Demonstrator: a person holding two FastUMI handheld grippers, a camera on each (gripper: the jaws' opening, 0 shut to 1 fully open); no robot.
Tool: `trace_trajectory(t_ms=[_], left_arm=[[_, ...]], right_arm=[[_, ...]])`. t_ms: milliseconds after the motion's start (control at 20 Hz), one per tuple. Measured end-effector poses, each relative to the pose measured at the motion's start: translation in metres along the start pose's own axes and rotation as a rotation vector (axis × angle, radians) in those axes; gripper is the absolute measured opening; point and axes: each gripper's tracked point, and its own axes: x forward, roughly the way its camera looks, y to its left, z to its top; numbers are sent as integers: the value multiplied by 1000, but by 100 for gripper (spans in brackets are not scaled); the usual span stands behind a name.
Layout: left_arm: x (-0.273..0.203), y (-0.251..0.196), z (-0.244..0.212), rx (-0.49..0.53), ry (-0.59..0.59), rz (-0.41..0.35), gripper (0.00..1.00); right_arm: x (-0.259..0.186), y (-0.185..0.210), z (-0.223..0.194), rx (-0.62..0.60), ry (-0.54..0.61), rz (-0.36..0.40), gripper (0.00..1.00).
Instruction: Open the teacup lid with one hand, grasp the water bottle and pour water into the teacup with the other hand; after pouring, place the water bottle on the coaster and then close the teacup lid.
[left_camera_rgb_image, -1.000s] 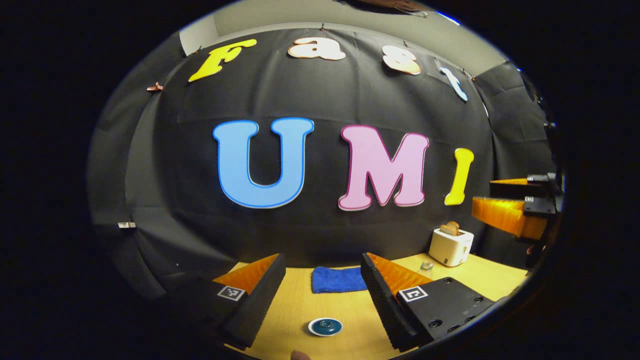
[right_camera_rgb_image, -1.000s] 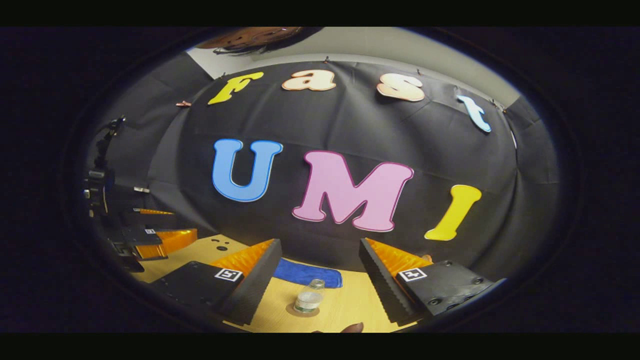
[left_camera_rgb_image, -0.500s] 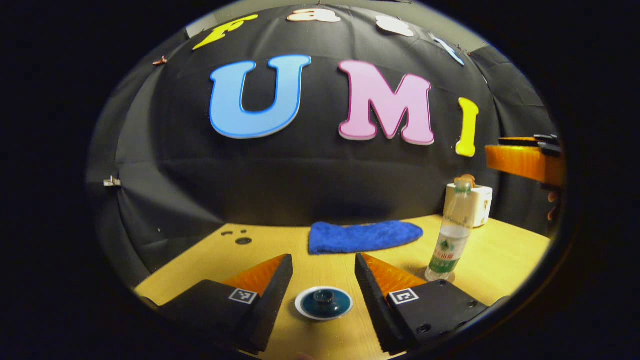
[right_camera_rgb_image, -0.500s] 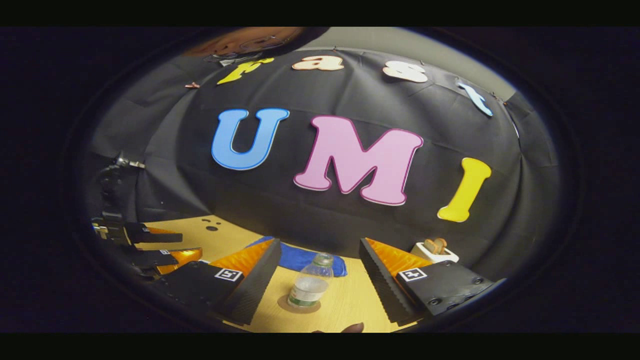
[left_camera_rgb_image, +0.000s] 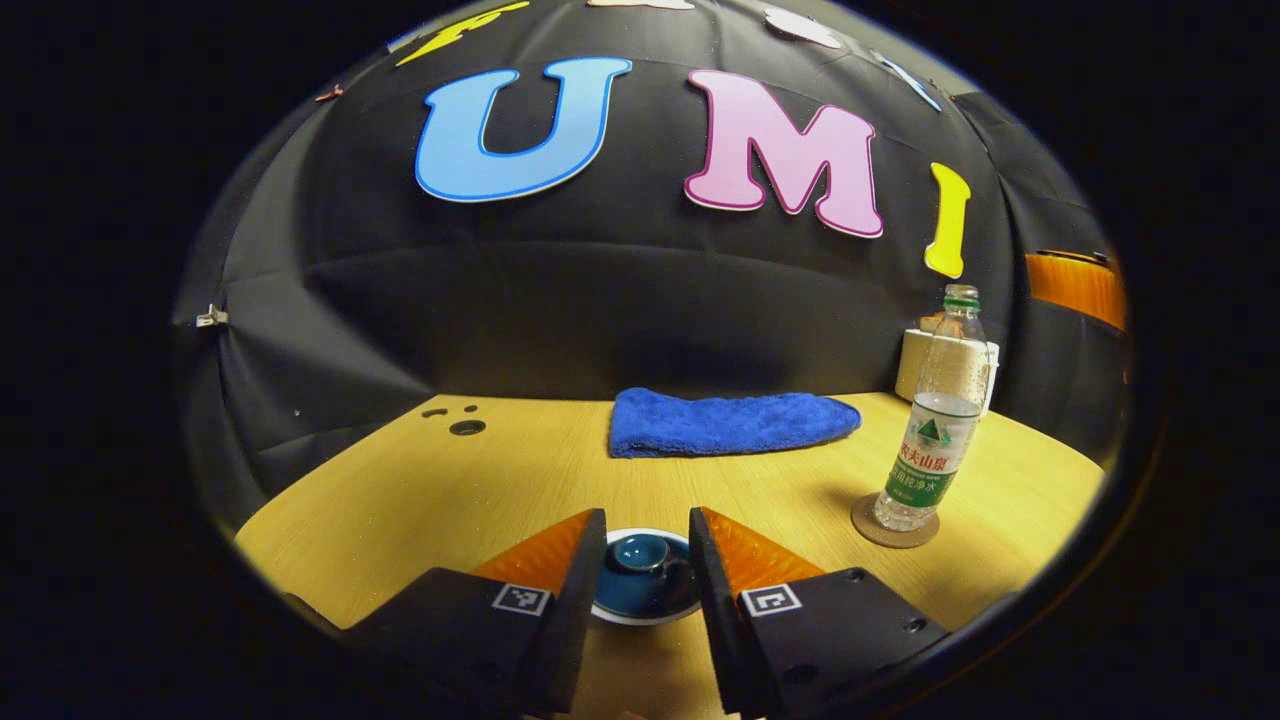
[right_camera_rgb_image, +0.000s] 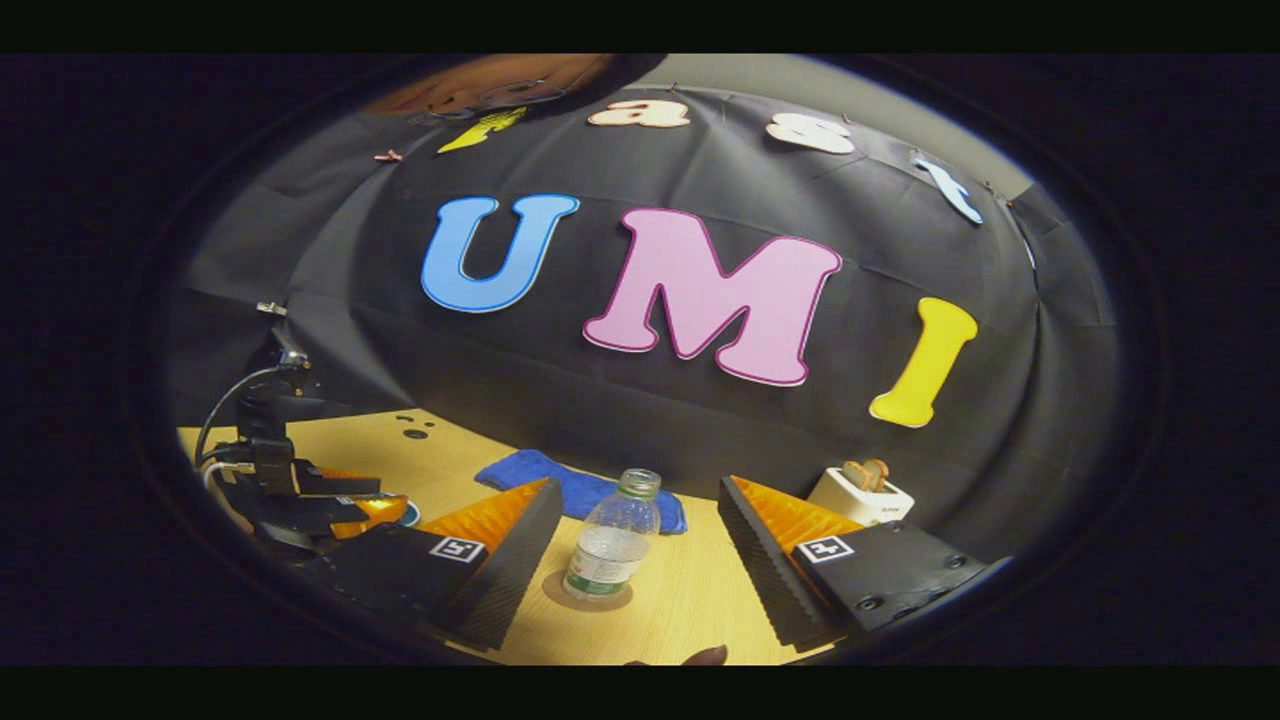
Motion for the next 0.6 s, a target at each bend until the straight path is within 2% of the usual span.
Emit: trace_trajectory(t_ms=[200,300,450,500,550,600], left_arm=[[3,2,-4,-19,5,8,42],[2,3,-5,-22,3,8,36],[0,4,0,-13,-3,22,34],[-2,6,6,-3,-22,31,36],[-6,8,18,3,-48,36,32],[-11,9,30,1,-78,37,32]], right_arm=[[2,-3,-4,11,13,-7,97],[4,-3,-6,16,16,-9,97],[5,-1,-10,43,23,-1,97],[6,0,-13,53,26,5,97],[9,1,-17,61,31,9,97],[12,4,-22,68,36,14,97]])
